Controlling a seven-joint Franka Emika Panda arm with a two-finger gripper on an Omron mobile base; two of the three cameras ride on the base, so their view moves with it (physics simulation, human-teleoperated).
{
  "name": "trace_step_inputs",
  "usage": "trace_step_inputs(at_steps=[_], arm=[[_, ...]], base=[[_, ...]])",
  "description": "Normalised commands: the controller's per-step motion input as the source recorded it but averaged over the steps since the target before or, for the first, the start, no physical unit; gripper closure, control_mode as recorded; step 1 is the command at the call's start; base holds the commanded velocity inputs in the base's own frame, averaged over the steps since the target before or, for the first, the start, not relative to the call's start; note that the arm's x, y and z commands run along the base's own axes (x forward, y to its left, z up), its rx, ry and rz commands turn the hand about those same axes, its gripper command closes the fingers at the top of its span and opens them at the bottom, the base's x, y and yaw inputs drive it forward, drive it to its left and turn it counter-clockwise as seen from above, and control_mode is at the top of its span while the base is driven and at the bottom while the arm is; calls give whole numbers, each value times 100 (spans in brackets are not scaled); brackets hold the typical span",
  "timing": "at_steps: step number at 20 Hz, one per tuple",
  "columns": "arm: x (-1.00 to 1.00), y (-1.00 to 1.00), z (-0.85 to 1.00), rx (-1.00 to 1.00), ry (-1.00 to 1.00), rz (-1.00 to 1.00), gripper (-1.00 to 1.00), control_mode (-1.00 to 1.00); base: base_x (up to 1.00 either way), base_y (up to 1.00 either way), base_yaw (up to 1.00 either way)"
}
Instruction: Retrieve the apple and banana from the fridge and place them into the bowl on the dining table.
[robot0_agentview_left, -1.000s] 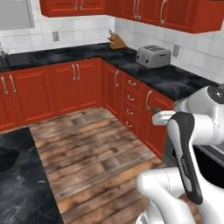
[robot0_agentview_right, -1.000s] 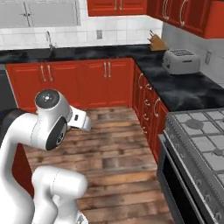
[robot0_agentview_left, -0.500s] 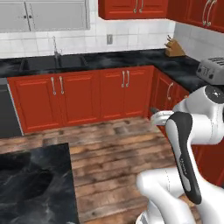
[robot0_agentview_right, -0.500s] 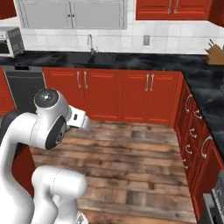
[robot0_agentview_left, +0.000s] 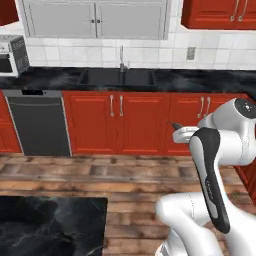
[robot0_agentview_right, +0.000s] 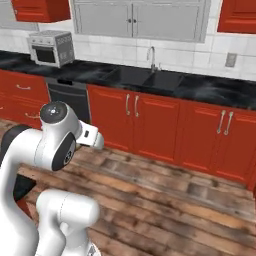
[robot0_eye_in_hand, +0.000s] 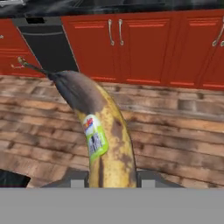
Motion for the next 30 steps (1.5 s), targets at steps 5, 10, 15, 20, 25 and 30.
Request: trace_step_inputs(at_steps=[5,10,15,20,25,30], arm=[[0,0,0,0,0,0,100,100],[0,0,0,0,0,0,100,100],[0,0,0,0,0,0,100,100],[0,0,0,0,0,0,100,100],[0,0,0,0,0,0,100,100],[0,0,0,0,0,0,100,100]], base=[[97,-16,69],[77,-14,78],[82,-8,77],[100,-1,64],[100,-1,58],[100,-34,50]])
